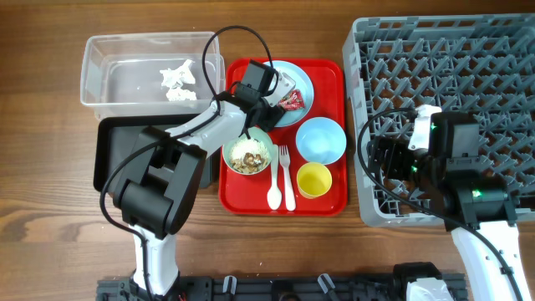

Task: Sort waste into correct bins and load items into the dishwasher rack
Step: 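Grasp the red snack wrapper on the blue plate with the left gripper, then drop the red wrapper into the clear bin with the left gripper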

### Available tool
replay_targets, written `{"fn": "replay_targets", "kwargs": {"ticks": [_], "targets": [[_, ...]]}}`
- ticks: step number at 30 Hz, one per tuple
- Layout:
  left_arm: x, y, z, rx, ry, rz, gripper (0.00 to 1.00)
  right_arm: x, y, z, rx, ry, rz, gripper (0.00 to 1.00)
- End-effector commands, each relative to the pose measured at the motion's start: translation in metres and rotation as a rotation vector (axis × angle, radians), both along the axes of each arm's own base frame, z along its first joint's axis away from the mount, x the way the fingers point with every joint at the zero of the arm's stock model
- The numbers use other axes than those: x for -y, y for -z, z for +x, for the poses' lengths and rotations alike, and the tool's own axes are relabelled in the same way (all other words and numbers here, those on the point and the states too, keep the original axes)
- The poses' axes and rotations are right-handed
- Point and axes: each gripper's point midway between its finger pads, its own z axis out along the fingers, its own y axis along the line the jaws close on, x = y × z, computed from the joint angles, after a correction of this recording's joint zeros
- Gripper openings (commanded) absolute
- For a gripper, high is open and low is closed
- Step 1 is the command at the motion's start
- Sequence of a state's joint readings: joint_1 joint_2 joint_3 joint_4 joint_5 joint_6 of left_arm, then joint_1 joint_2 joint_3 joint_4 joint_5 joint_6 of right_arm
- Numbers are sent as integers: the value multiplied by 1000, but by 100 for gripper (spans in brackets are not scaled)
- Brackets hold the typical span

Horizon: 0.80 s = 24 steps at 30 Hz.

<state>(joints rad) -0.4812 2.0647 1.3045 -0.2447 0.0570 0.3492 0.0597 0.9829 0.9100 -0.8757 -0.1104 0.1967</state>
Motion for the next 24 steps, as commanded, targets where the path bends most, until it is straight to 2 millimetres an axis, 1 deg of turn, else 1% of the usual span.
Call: {"fn": "replay_targets", "kwargs": {"ticks": [1,3,4,6,8,10,13,15,16,17,18,20,21,22,24], "targets": [[-2,12,0,-15,3,17,24,2,-7,3,19,-1,-9,100],[-2,10,1,-10,2,14,8,2,-7,3,19,-1,-9,100],[-2,7,1,-6,2,11,4,2,-7,3,20,-1,-9,100],[-2,-3,4,8,-29,-8,4,2,-7,3,20,-1,-10,99],[-4,-24,10,42,-86,-33,4,2,-7,3,20,-1,-10,100],[-9,-49,15,86,-146,-54,4,2,-7,4,20,-2,-10,100],[-22,-96,18,147,-259,-114,4,2,-7,3,20,-2,-10,100],[-31,-118,17,159,-309,-154,4,2,-7,3,20,-2,-10,100],[-39,-132,17,168,-346,-181,4,2,-7,3,20,-2,-11,100],[-46,-140,17,173,-370,-194,4,2,-7,3,20,-2,-11,100],[-59,-150,18,181,-403,-207,4,2,-7,3,20,-3,-11,100],[-83,-159,21,183,-471,-220,4,2,-7,3,20,-2,-11,100],[-93,-160,23,179,-503,-224,4,2,-7,3,20,-3,-11,100],[-114,-158,26,164,-579,-239,4,2,-7,3,20,-2,-11,100],[-141,-151,31,130,-701,-272,4,2,-7,3,20,-2,-10,100]]}}
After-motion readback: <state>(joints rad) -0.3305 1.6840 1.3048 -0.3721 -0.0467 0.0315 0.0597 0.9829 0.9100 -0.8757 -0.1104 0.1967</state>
